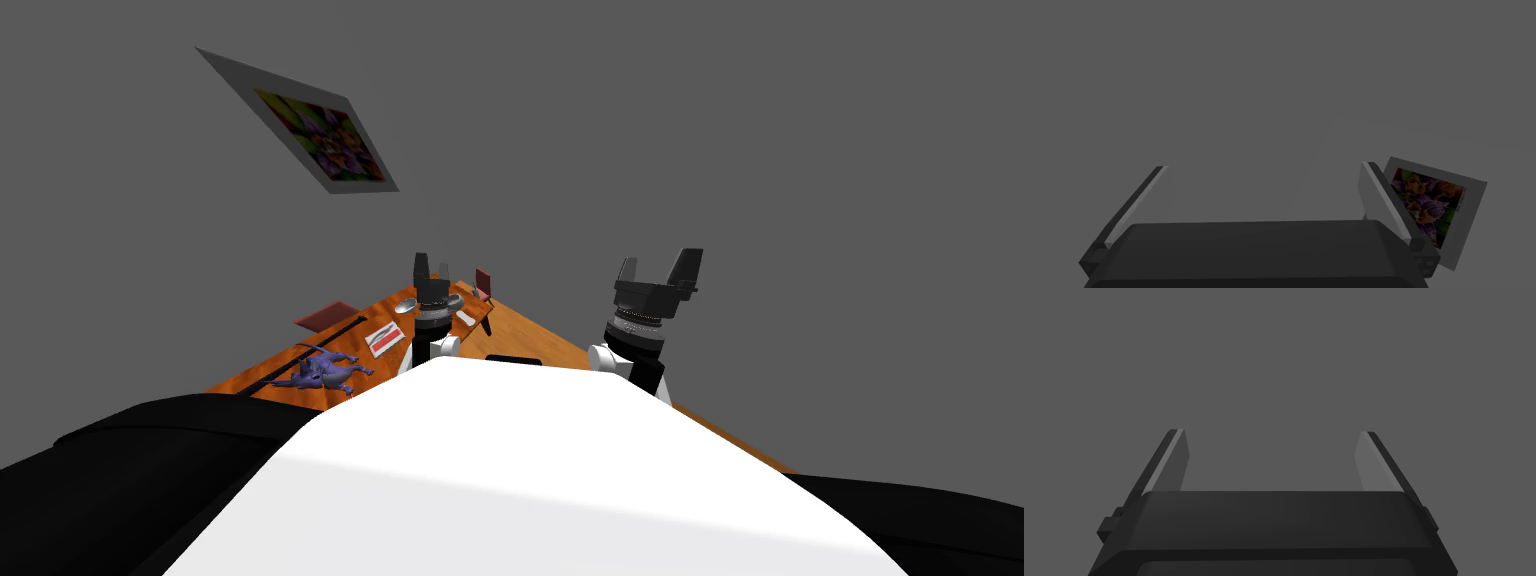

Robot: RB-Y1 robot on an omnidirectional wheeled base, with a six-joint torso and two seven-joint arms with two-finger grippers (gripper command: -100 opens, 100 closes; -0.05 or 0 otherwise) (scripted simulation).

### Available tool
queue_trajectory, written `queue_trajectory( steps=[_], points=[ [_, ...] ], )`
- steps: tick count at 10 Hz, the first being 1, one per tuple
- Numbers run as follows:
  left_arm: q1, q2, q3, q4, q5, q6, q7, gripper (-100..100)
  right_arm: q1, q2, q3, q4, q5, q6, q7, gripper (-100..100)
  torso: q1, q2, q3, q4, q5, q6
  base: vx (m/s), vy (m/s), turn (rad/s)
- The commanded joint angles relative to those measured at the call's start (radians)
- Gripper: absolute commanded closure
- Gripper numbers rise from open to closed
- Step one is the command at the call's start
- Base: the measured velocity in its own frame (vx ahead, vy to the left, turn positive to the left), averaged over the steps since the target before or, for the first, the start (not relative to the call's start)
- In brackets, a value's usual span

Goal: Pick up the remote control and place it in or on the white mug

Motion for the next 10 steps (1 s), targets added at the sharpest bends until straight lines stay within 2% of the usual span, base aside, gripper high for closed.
queue_trajectory(
  steps=[1, 4, 7, 10],
  points=[
    [-0.003, 0.029, 0.000, 0.010, 0.004, 0.013, -0.002, -100, 0.000, 0.000, 0.000, 0.000, 0.000, 0.000, 0.000, 0, 0.000, 0.000, 0.000, 0.000, 0.000, 0.000, -0.011, -0.007, -0.009],
    [-0.016, 0.091, 0.002, 0.048, 0.022, 0.065, -0.009, -100, 0.000, 0.000, 0.000, 0.000, 0.000, 0.000, 0.000, 0, -0.001, 0.001, 0.001, 0.000, 0.000, 0.000, -0.024, -0.023, -0.019],
    [-0.039, 0.142, 0.004, 0.109, 0.052, 0.148, -0.022, -100, 0.000, 0.000, 0.000, 0.000, 0.000, 0.000, 0.000, 0, -0.003, 0.003, 0.002, 0.001, -0.001, 0.000, -0.044, -0.045, -0.029],
    [-0.057, 0.170, 0.005, 0.160, 0.076, 0.216, -0.033, -100, 0.000, 0.000, 0.000, 0.000, 0.000, 0.000, 0.000, 0, -0.002, 0.002, 0.001, 0.001, -0.001, 0.000, -0.035, -0.037, -0.023]
  ],
)
